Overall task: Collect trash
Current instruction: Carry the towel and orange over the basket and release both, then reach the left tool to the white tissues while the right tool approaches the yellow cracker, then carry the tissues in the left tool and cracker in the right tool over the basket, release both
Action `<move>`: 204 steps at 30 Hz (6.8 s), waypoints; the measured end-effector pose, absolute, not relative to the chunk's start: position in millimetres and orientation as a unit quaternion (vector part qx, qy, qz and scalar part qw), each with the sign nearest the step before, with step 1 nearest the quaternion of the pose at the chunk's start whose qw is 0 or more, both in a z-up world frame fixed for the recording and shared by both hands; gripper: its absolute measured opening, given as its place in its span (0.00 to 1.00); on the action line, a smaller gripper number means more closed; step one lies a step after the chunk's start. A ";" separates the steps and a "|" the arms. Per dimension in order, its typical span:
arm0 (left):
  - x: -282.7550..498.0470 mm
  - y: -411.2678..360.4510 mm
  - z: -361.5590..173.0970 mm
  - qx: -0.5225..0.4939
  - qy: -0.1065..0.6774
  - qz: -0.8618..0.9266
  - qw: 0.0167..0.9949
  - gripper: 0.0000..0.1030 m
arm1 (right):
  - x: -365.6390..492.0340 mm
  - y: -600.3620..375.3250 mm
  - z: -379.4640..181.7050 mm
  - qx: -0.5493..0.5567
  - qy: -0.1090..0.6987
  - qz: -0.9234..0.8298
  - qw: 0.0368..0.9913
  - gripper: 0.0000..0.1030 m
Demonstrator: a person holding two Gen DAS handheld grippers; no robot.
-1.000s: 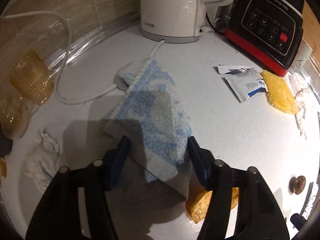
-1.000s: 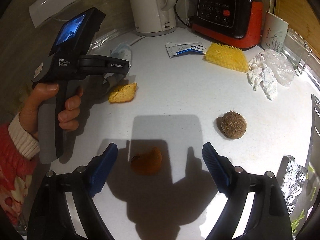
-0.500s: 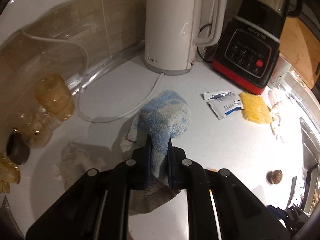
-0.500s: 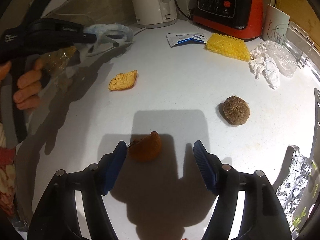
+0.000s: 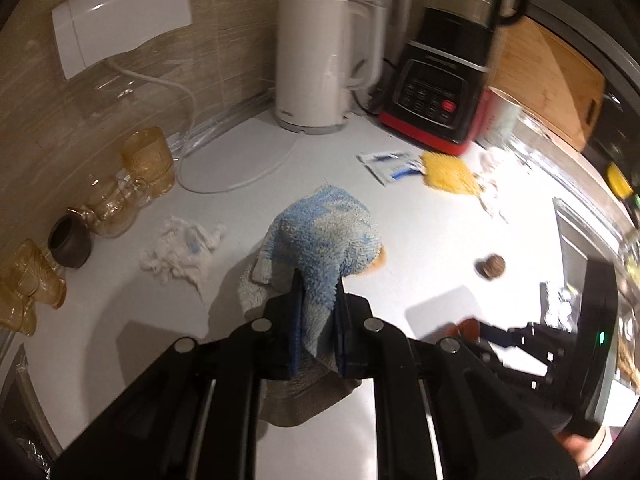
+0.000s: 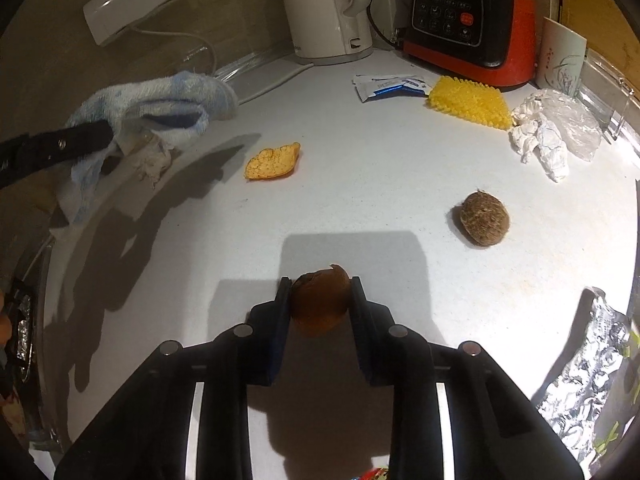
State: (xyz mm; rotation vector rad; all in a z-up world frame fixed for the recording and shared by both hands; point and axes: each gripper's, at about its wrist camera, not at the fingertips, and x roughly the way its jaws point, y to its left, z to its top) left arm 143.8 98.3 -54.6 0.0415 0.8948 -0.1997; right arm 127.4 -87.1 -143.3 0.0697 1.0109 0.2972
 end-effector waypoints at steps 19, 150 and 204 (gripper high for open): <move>-87.3 -49.6 -101.6 0.082 0.518 -0.245 0.815 0.13 | -97.8 -247.8 -89.1 0.052 0.458 0.056 0.885 0.28; 213.0 158.0 -116.4 -0.031 0.470 0.002 0.882 0.25 | 223.0 -32.8 -129.8 0.000 0.478 0.156 0.864 0.05; -167.5 -78.1 -217.9 0.062 0.593 -0.157 0.787 0.62 | -185.5 -235.4 -114.8 0.024 0.499 0.112 0.859 0.05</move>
